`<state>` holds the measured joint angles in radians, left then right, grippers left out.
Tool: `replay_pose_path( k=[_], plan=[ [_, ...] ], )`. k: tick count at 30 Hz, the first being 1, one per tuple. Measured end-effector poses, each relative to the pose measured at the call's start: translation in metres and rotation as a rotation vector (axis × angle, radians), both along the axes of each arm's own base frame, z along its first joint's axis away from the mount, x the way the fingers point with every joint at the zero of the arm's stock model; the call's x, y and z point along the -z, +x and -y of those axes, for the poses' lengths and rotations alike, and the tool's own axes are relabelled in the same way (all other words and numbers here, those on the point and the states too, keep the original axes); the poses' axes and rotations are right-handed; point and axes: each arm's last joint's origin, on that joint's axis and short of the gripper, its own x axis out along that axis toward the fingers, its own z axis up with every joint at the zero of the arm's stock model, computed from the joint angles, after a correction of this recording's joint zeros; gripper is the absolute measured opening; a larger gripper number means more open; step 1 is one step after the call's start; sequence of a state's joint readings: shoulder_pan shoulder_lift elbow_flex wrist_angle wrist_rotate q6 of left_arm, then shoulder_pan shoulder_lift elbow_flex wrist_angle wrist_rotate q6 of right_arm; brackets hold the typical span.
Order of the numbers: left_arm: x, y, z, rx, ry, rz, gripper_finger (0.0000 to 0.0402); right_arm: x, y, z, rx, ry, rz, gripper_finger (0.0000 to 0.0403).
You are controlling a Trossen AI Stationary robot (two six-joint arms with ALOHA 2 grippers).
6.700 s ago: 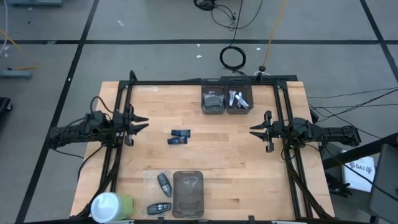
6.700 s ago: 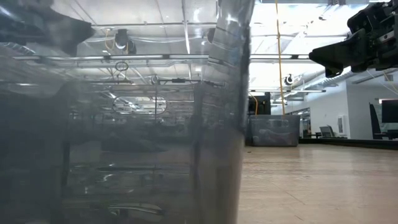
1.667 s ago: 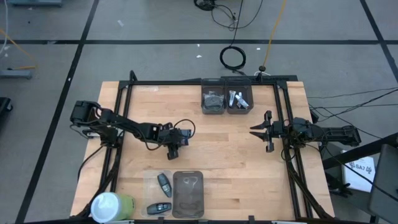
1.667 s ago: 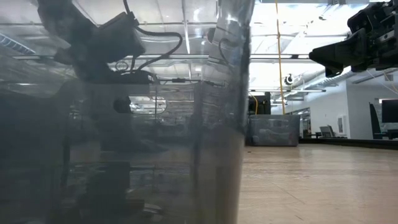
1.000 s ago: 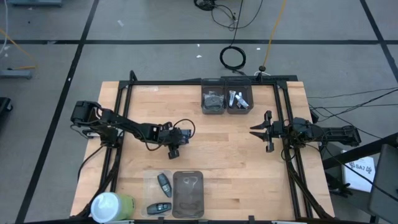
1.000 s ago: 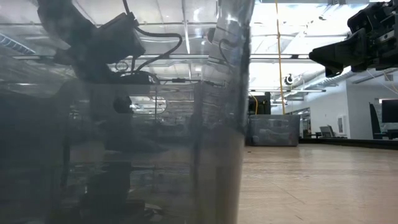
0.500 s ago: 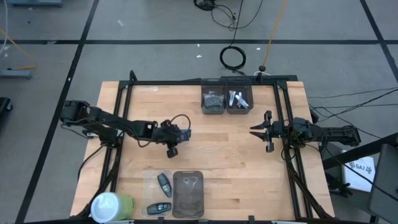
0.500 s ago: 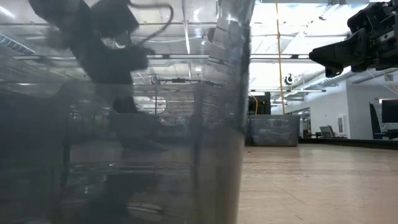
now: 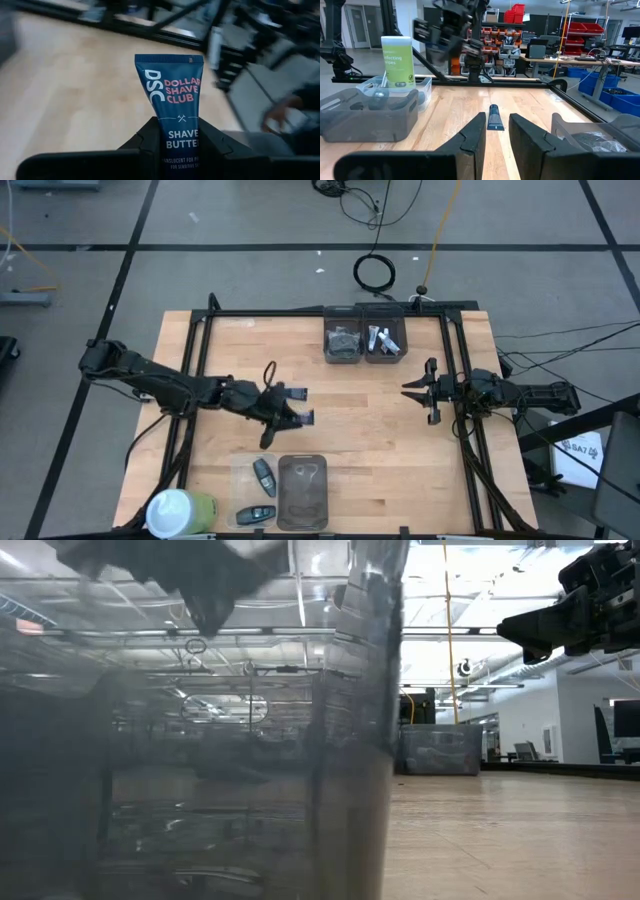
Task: Pick & Place Travel size toiletries
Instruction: Put the bottom blue shave cream into the bottom black bin
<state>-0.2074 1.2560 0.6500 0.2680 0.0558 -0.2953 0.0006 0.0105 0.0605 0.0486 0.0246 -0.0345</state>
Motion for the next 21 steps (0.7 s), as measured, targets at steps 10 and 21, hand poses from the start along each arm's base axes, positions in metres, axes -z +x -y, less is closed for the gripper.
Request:
replay_pose_path(
  k=[10, 21],
  plan=[
    [-0.029, 0.009, 0.052, 0.177, 0.122, -0.058, 0.0076, 0.000, 0.000, 0.000, 0.000, 0.000, 0.000, 0.0075],
    [-0.004, 0.039, 0.077, 0.224, 0.165, -0.246, 0.0076, 0.000, 0.000, 0.000, 0.000, 0.000, 0.000, 0.0075]
  ],
)
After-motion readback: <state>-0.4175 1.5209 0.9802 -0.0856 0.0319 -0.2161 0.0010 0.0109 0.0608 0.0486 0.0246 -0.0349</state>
